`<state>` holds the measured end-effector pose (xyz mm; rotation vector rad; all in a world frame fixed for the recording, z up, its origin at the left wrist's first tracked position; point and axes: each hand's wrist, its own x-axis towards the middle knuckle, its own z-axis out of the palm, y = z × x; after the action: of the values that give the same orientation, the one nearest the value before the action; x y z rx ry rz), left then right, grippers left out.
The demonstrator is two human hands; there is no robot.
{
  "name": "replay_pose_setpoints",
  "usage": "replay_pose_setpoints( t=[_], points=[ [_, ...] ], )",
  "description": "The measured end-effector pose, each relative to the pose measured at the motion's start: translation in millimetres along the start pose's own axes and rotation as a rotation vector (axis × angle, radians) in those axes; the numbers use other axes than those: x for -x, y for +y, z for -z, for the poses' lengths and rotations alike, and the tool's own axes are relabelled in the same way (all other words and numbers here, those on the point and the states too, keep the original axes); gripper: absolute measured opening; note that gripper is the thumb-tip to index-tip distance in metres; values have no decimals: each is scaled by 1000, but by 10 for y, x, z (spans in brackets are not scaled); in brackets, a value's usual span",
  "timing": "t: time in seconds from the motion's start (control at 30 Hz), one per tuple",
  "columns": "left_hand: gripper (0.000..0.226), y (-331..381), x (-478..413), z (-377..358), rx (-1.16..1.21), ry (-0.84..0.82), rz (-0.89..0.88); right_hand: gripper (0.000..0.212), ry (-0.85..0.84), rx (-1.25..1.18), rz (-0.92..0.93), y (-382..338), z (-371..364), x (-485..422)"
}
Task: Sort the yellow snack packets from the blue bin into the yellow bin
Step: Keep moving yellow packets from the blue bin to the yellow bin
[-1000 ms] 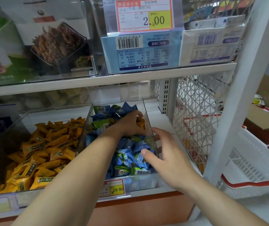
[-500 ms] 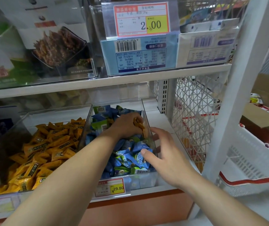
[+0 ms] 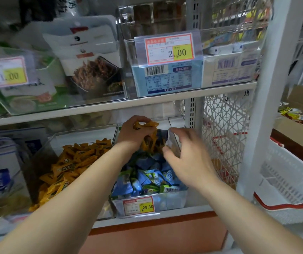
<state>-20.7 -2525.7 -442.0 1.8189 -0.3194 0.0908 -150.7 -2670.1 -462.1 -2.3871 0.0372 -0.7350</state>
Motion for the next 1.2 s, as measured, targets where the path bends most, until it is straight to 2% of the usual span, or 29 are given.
replay_pose_setpoints(
  t=[0.07, 0.17, 0.27, 0.43, 0.53, 0.67, 0.73, 0.83, 0.93, 1.1, 1.2],
  points=[
    [21, 18, 136, 53, 53, 3, 37, 59, -79, 62, 61, -138, -99, -14],
    [29, 23, 322, 146, 153, 2, 118, 73, -135, 145, 31, -192, -290, 20],
    [28, 22, 465, 251, 181, 0, 142, 91, -155, 91, 35, -183, -336, -46],
    [19, 36, 597, 420, 148, -50, 105, 104, -396, -49, -7, -230, -421, -258],
    [19, 66, 600, 537, 187, 12, 112, 94, -524, -180, -28, -259, -435, -384],
    [17, 37, 583, 647, 153, 15, 126, 76, -470, -466, -56, -328, -473, -387],
    [17, 30, 579, 653, 176, 7, 141, 68, -501, -621, -65, -359, -526, -353],
    [18, 29, 569, 583, 191, -9, 141, 77, -484, -734, -53, -390, -559, -326],
    [23, -15, 563, 459, 248, -46, 157, 62, -389, -665, -62, -361, -539, -344],
    [51, -35, 527, 233, 336, -152, 273, 35, -240, -306, -104, -230, -444, -368],
    [32, -36, 468, 177, 313, -208, 254, 30, -193, -225, -96, -170, -362, -400]
  ],
)
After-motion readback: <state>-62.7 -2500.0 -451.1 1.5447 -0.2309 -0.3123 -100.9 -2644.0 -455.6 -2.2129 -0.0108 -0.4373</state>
